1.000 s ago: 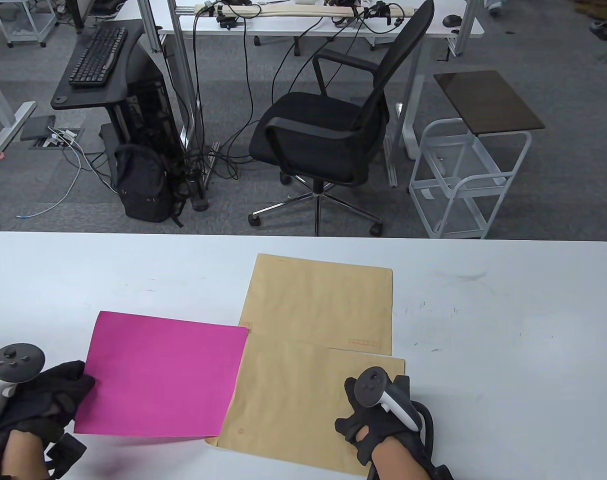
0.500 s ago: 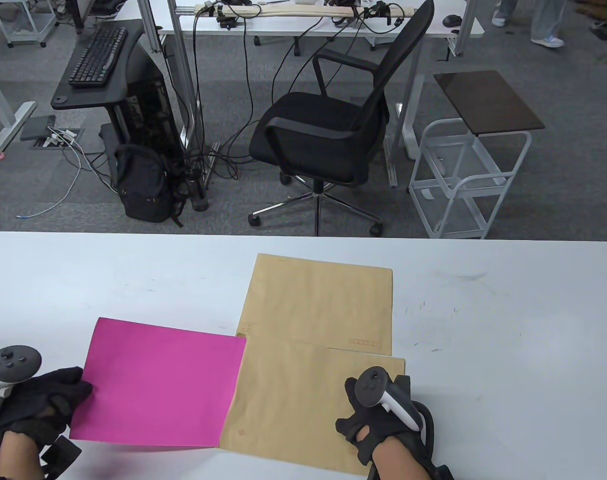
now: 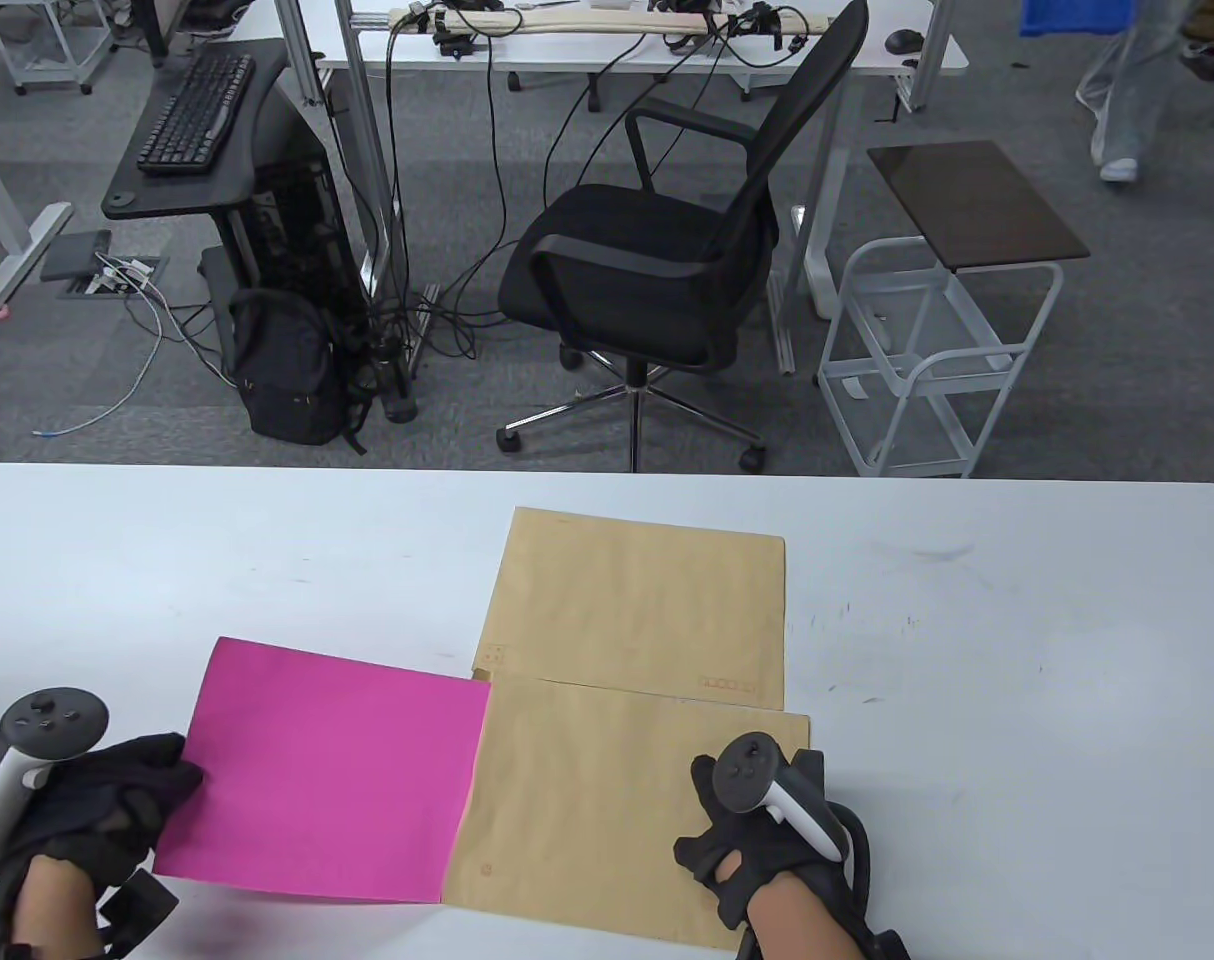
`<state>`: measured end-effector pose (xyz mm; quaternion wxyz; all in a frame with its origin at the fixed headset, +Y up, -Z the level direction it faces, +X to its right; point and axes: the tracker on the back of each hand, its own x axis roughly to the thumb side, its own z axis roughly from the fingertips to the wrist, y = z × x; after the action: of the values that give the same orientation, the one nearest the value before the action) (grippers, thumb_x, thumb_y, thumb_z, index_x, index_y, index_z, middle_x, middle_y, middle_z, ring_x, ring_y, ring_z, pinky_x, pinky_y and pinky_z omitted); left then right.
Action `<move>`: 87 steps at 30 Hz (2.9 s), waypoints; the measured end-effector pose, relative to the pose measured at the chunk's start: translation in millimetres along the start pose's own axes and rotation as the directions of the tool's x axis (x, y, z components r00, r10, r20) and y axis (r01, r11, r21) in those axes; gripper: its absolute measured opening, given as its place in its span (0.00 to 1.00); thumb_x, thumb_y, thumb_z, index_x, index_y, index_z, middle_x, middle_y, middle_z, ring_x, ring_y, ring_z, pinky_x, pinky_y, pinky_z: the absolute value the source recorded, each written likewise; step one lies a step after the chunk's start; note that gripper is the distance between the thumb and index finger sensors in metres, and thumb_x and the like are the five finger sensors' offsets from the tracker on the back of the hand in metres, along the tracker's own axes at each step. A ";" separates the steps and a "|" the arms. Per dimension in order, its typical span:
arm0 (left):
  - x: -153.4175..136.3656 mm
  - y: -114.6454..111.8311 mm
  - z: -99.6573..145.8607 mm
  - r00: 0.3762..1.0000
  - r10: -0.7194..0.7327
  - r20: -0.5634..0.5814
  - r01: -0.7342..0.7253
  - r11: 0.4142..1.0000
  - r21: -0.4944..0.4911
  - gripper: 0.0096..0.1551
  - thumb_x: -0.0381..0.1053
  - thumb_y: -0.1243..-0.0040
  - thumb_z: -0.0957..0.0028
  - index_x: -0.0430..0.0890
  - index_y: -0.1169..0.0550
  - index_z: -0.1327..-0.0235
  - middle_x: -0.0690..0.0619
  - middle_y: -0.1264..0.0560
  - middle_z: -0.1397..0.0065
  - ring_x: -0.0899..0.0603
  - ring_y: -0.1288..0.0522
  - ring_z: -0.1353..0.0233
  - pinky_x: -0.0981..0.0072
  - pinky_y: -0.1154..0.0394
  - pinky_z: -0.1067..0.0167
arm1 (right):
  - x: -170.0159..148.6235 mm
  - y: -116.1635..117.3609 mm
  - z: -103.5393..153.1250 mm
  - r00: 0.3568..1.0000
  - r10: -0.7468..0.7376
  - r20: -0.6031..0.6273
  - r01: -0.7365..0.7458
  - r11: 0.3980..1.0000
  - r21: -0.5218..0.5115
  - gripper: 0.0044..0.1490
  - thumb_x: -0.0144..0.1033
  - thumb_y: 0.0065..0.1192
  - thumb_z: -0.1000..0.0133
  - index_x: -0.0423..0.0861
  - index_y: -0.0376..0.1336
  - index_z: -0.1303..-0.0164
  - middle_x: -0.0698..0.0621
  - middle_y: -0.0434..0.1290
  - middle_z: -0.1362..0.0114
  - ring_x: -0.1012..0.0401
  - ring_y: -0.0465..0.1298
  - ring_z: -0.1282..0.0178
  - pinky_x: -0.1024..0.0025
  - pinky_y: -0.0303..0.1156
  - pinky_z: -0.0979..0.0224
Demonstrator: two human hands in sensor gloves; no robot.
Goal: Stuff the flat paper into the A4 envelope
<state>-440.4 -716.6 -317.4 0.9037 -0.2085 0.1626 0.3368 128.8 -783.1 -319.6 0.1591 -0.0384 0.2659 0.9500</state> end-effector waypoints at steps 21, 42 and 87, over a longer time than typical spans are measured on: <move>8.4 -29.4 -24.0 0.999 -0.002 0.038 0.004 0.998 -0.058 0.23 0.52 0.38 0.51 0.51 0.18 0.42 0.61 0.12 0.56 0.49 0.11 0.58 0.52 0.15 0.51 | -0.8 -0.1 -0.7 1.000 -0.005 0.006 0.005 1.000 0.003 0.51 0.59 0.70 0.46 0.66 0.44 0.19 0.55 0.35 0.17 0.47 0.38 0.16 0.37 0.41 0.22; 31.4 -55.1 -33.4 0.994 -0.049 0.100 0.057 0.996 -0.073 0.23 0.52 0.38 0.51 0.50 0.18 0.42 0.62 0.12 0.56 0.49 0.11 0.58 0.52 0.15 0.51 | -0.9 -0.1 -1.2 1.000 -0.008 0.008 0.008 1.000 0.005 0.51 0.59 0.71 0.46 0.66 0.44 0.19 0.55 0.35 0.17 0.47 0.38 0.16 0.37 0.41 0.22; 85.4 -120.2 -32.4 0.973 -0.142 0.184 0.156 0.985 -0.066 0.24 0.53 0.39 0.51 0.49 0.18 0.43 0.63 0.13 0.56 0.50 0.11 0.59 0.55 0.15 0.53 | -1.3 -0.2 -1.5 1.000 -0.012 0.010 0.012 1.000 0.005 0.51 0.59 0.71 0.46 0.66 0.44 0.19 0.55 0.35 0.17 0.47 0.38 0.16 0.37 0.41 0.22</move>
<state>-302.5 -768.6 -350.3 0.9283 -0.2251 0.0510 0.2915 130.0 -784.1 -320.8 0.1662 -0.0349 0.2671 0.9486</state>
